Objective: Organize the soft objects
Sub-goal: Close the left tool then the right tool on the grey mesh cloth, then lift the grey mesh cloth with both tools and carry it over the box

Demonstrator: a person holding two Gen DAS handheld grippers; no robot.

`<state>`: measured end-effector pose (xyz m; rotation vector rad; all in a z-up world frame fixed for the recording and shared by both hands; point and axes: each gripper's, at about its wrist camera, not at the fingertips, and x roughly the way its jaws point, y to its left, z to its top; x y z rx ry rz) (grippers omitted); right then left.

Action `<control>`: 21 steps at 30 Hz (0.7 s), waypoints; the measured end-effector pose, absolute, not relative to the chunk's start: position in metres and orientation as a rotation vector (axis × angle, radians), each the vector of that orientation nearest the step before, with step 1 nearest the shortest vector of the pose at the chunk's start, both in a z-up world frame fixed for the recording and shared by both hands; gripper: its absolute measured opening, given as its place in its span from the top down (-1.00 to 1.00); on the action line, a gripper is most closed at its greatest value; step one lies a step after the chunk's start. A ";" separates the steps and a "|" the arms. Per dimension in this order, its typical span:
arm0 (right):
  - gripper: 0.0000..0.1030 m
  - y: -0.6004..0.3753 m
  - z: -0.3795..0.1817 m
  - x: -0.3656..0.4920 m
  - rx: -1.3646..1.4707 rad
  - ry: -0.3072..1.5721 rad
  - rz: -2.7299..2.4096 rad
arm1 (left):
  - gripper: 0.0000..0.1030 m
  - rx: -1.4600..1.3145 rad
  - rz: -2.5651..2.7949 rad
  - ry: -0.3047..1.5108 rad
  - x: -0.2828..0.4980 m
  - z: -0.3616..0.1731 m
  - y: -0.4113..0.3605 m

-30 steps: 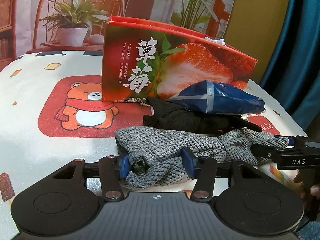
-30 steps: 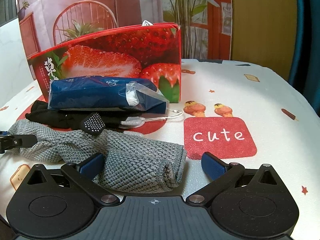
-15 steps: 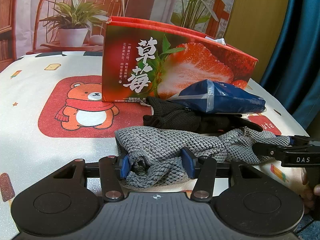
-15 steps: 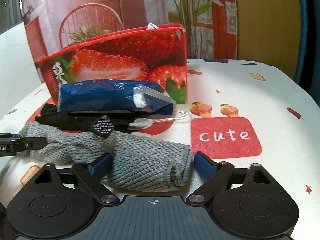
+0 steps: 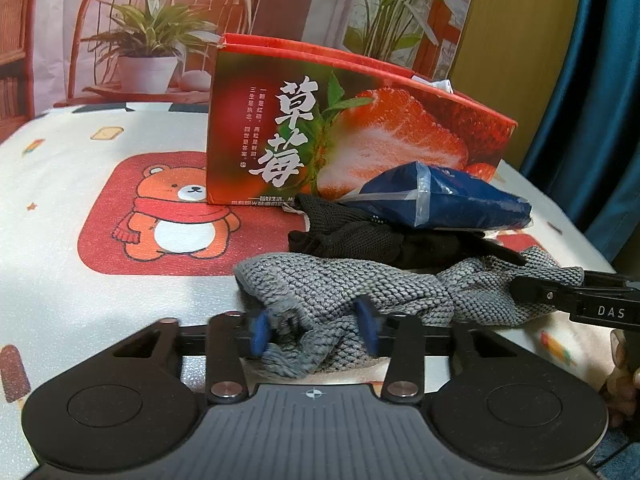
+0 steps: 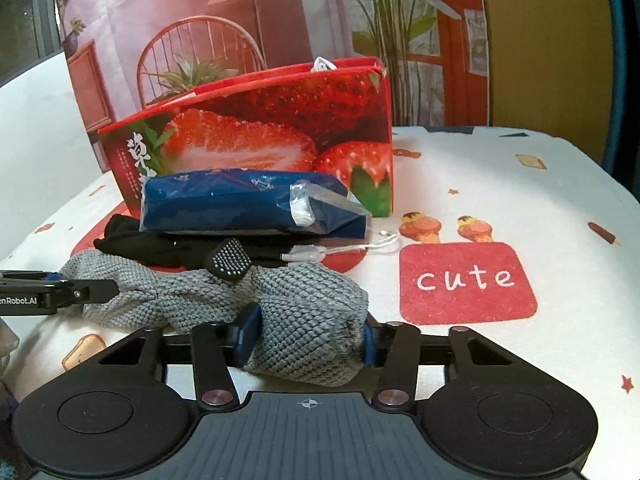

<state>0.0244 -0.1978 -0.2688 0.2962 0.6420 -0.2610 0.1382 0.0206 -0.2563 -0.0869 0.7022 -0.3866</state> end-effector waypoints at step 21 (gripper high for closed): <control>0.39 -0.214 -0.258 0.006 0.431 0.562 -0.246 | 0.51 -0.096 -0.381 0.700 0.137 -0.254 0.021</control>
